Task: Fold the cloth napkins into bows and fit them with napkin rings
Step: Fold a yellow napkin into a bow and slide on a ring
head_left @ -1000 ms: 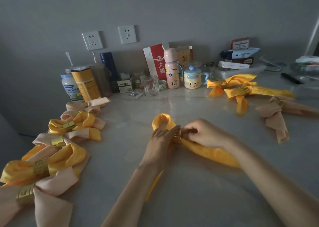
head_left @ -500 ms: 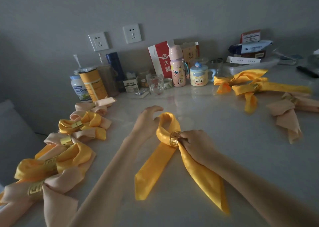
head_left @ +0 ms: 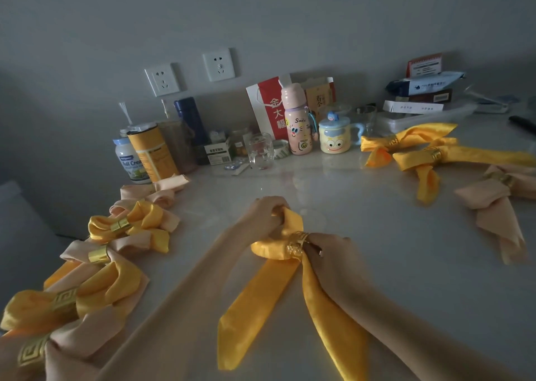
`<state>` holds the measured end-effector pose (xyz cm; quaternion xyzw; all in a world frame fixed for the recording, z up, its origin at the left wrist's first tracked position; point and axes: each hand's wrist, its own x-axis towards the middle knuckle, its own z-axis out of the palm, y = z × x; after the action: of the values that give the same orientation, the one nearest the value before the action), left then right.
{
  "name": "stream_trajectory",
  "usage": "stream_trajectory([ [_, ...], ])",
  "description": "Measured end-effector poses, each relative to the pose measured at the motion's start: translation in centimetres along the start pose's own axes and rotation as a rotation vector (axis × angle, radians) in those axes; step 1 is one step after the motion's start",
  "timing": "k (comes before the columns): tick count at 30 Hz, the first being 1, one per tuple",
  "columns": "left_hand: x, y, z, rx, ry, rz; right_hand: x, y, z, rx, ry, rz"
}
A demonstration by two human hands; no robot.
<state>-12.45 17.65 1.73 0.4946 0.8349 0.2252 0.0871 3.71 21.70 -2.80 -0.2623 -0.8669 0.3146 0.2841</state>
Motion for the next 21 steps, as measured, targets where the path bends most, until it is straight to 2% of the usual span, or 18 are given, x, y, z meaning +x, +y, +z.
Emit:
stream_trajectory([
  [2,-1.3,-0.3,0.1,-0.087,0.033,0.005,0.0,0.2,-0.1,0.047,0.055,0.032],
  [5,-3.2,-0.3,0.4,-0.116,-0.021,0.057,0.2,0.5,0.0,0.061,0.113,0.018],
  [10,-5.1,0.3,0.0,-0.188,-0.113,0.096,0.2,0.7,0.1,0.131,0.094,-0.022],
  [13,-5.1,-0.2,0.2,-0.224,-0.173,0.040,0.1,0.6,0.1,0.147,0.094,-0.035],
  [18,-5.4,-0.1,2.0,-0.367,0.132,0.016,0.3,0.6,-0.3,0.146,0.147,-0.064],
  [21,-5.6,0.0,2.3,-0.351,0.169,0.046,0.3,0.9,-0.2,0.172,0.132,-0.067],
])
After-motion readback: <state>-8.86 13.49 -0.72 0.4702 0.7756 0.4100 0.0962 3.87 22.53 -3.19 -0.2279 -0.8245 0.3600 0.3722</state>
